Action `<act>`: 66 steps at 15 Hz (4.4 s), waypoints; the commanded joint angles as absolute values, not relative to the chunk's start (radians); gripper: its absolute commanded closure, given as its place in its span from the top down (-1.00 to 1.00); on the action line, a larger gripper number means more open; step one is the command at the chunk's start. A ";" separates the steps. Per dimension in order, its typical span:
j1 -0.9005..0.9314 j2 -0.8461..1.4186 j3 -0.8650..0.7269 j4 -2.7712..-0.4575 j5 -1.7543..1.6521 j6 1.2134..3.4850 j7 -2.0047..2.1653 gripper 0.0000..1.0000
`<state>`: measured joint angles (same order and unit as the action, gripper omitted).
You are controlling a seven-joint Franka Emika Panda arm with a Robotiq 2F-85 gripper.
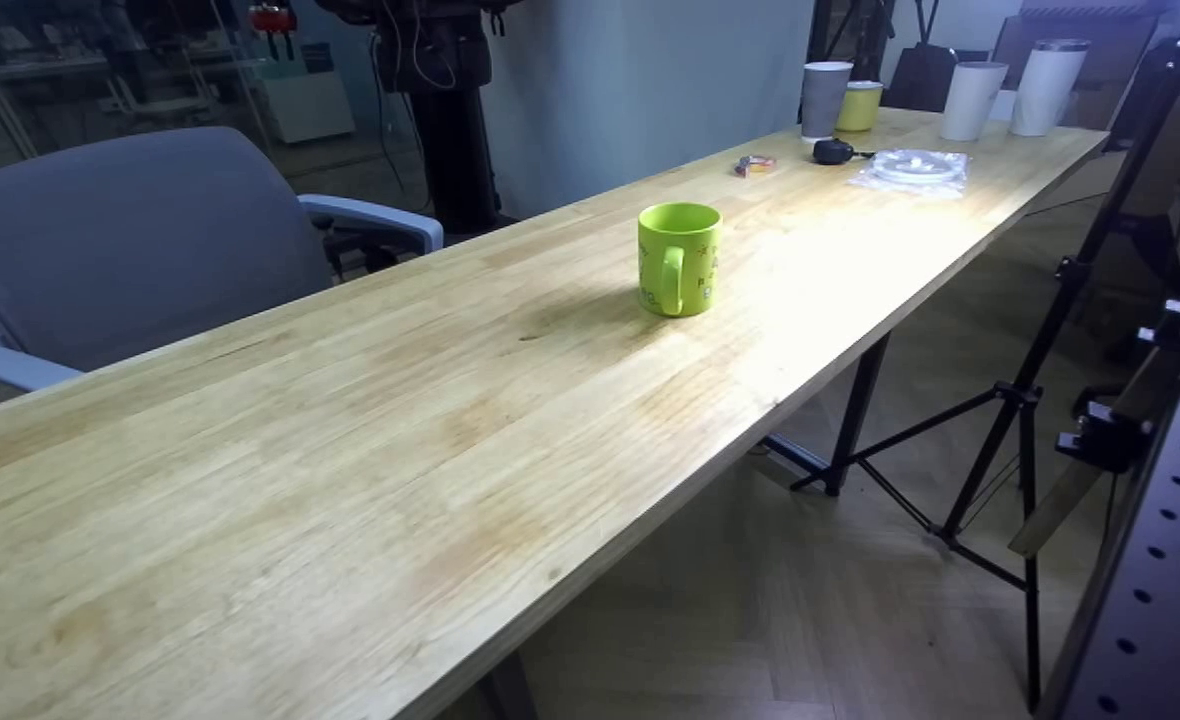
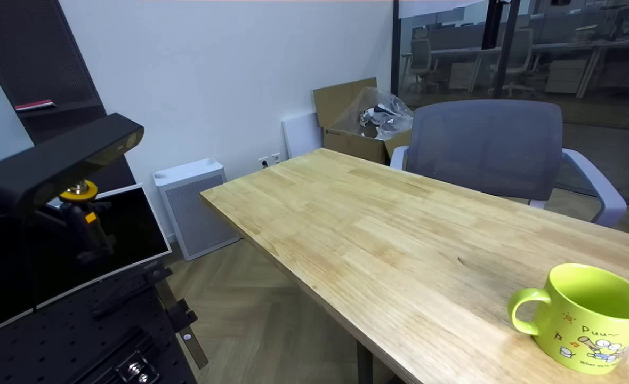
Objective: Move the cup to the left
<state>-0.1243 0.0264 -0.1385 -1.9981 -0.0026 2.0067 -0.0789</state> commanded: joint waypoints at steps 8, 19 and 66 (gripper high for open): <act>-0.128 0.027 -0.135 -1.989 -0.003 2.004 -0.079 1.00; -0.154 0.218 -0.141 -2.023 0.083 2.122 -0.092 1.00; -0.124 0.605 -0.154 -1.917 0.082 2.457 0.127 1.00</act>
